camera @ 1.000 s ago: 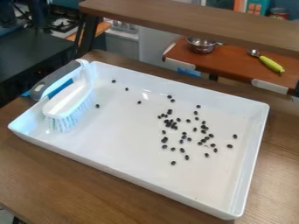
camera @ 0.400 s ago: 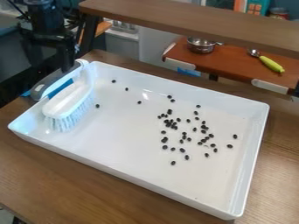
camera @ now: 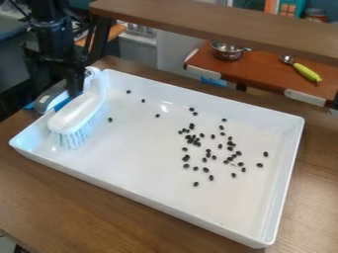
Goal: Sweep into pile
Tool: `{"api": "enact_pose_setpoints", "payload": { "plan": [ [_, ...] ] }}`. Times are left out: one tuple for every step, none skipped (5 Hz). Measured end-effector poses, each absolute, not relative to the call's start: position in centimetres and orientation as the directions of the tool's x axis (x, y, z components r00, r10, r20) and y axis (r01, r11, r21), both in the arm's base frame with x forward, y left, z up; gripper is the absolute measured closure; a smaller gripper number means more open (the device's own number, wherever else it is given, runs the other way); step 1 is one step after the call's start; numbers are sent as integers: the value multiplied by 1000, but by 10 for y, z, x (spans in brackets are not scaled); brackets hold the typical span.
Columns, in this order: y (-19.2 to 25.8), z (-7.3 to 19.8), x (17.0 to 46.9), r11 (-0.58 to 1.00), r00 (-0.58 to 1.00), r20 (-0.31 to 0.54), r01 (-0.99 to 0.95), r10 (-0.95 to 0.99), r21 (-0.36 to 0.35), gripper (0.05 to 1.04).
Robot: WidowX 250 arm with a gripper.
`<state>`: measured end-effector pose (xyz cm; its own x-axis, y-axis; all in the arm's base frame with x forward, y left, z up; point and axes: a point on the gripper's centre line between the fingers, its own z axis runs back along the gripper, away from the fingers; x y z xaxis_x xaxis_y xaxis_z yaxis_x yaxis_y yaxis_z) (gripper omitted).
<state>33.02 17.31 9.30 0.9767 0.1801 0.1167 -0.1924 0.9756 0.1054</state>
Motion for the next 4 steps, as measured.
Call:
{"api": "enact_pose_setpoints", "payload": {
  "plan": [
    [172,74,331,973,978,74,-201,193,117,128],
    [172,72,340,965,971,56,-236,231,110,397],
    [166,72,355,960,965,46,-263,259,97,595],
    [161,74,373,948,952,36,-306,304,86,595]
  ]
}}
